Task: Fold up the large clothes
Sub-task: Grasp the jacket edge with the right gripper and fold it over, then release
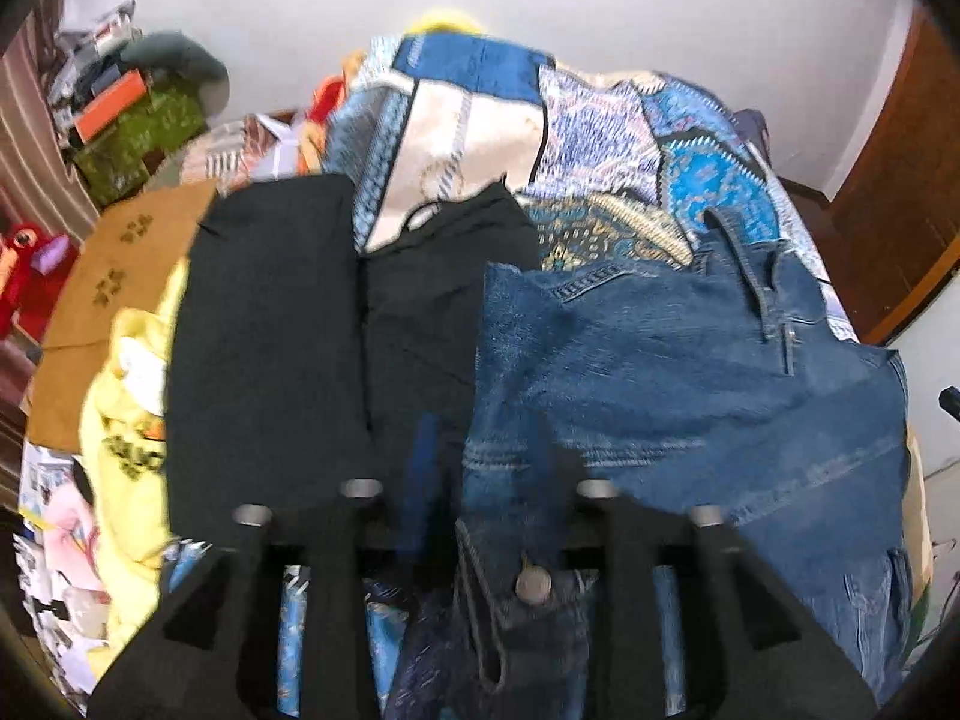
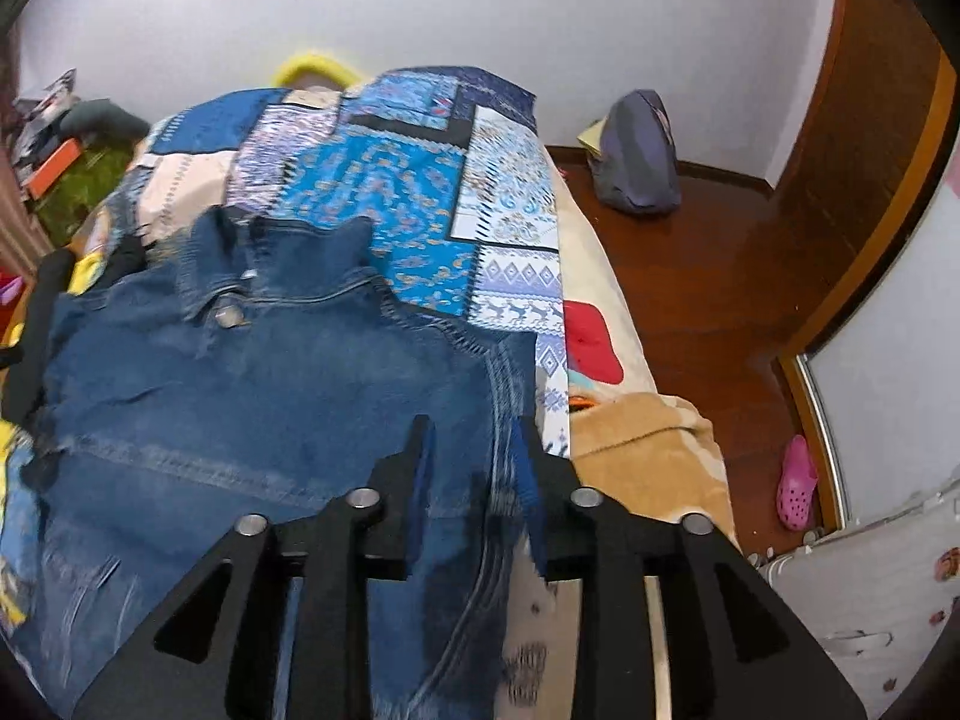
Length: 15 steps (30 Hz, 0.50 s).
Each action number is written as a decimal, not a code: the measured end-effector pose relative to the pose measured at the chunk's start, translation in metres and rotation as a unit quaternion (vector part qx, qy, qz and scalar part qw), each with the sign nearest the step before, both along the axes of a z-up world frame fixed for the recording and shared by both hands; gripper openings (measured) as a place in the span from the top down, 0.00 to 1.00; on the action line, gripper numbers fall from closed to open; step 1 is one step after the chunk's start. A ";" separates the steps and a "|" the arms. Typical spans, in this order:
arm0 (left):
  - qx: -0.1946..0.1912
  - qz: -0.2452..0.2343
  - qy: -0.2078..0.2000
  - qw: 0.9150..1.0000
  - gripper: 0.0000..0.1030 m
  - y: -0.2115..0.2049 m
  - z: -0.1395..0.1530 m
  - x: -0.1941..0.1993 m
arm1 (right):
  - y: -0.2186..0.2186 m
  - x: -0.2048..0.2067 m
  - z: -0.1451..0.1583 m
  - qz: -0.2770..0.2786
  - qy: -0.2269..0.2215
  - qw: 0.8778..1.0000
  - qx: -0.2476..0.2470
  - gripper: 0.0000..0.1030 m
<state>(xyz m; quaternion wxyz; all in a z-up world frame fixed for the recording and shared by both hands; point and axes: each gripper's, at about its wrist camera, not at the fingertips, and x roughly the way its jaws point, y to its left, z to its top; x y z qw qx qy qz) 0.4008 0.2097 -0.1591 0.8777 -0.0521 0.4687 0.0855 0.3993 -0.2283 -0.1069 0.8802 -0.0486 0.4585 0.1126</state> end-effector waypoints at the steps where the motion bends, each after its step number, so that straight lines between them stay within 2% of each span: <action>1: 0.009 -0.004 -0.010 1.000 0.41 -0.003 0.009 -0.011 | -0.001 -0.010 0.007 0.006 -0.005 1.000 0.000 0.56; 2: 0.015 -0.007 -0.015 1.000 0.36 -0.006 0.016 -0.020 | -0.001 -0.018 0.013 0.011 -0.011 1.000 0.000 0.46; 3: 0.019 -0.012 -0.018 1.000 0.31 -0.009 0.022 -0.030 | -0.002 -0.029 0.020 0.016 -0.018 1.000 0.001 0.41; 4: 0.021 -0.019 -0.020 0.999 0.29 -0.012 0.027 -0.039 | -0.004 -0.040 0.027 0.022 -0.025 0.999 0.004 0.35; 5: 0.022 -0.027 -0.023 0.999 0.28 -0.015 0.032 -0.049 | -0.004 -0.048 0.030 0.026 -0.029 0.999 0.006 0.32; 7: 0.028 -0.040 -0.025 0.998 0.16 -0.022 0.040 -0.071 | -0.008 -0.070 0.039 0.037 -0.032 0.999 0.012 0.32; 9: 0.032 -0.047 -0.033 0.998 0.11 -0.028 0.044 -0.092 | -0.010 -0.086 0.042 0.043 -0.029 0.999 0.016 0.32; 15: 0.006 -0.063 -0.017 0.998 0.11 -0.035 0.030 -0.143 | -0.017 -0.132 0.030 0.052 -0.008 0.998 0.020 0.32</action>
